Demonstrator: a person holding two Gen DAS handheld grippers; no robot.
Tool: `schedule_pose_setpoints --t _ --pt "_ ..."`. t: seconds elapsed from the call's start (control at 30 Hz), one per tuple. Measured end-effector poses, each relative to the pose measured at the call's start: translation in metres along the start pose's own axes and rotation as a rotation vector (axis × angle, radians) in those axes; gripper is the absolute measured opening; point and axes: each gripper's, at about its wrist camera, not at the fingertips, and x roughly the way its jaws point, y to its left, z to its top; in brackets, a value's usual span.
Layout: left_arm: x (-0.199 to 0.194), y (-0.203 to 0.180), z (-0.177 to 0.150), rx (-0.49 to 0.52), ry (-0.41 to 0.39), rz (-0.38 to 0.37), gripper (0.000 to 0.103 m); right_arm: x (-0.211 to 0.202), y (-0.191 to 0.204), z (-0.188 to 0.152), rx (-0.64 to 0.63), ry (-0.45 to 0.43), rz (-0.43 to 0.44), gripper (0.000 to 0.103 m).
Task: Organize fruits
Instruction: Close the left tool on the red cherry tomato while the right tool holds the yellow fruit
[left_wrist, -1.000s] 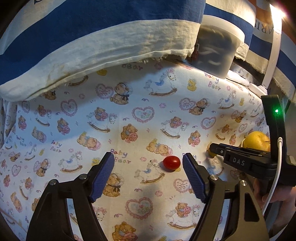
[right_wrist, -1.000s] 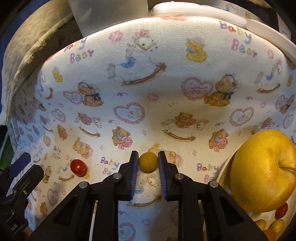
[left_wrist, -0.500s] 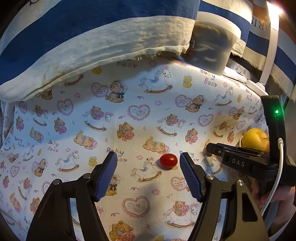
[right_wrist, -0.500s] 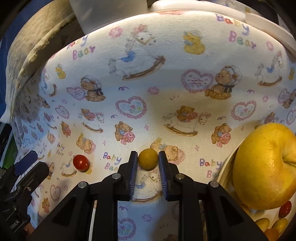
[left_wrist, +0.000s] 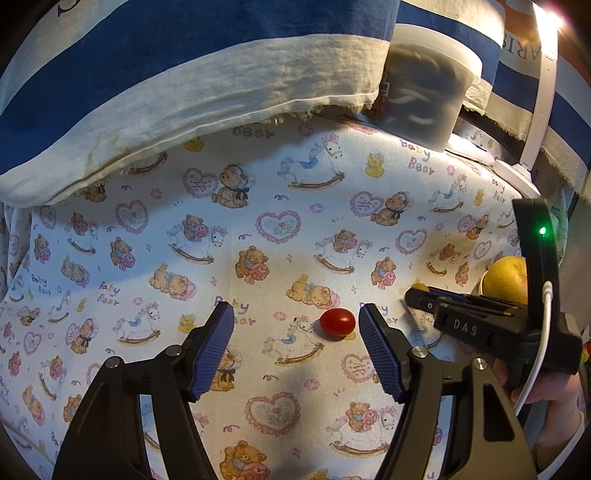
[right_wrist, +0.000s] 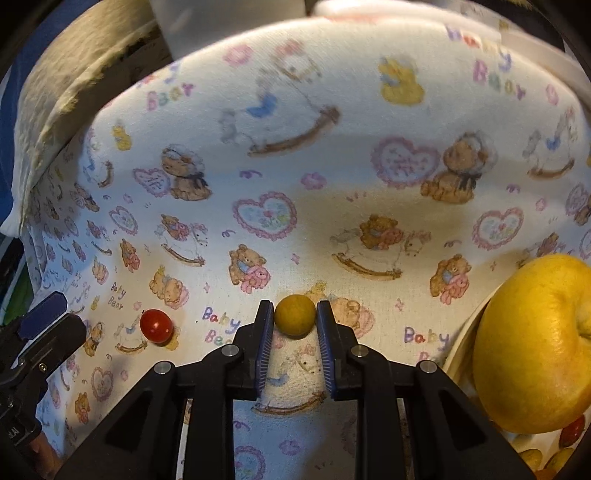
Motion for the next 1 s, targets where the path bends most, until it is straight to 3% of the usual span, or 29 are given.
schedule_pose_setpoints --t 0.17,0.43,0.6,0.7,0.87,1.0 --pt "-0.006 -0.005 -0.001 0.032 -0.027 0.019 0.069 -0.005 0.002 -0.001 0.009 -0.023 -0.041 0.024" --pt "-0.011 -0.004 0.005 0.014 -0.036 -0.01 0.067 -0.046 -0.008 -0.008 0.042 -0.23 -0.061 0.024" --pt "0.006 -0.022 0.009 0.111 0.014 0.022 0.056 -0.064 0.001 -0.009 0.007 -0.35 -0.086 0.024" --pt "0.019 -0.028 0.01 0.096 0.058 0.001 0.048 -0.066 0.005 -0.009 -0.022 -0.356 -0.09 0.024" --pt "0.039 -0.03 0.009 0.002 0.124 -0.068 0.045 -0.066 0.004 -0.008 0.007 -0.357 -0.129 0.024" --pt "0.048 -0.032 0.006 -0.001 0.121 -0.023 0.045 -0.062 -0.002 -0.007 0.034 -0.34 -0.122 0.024"
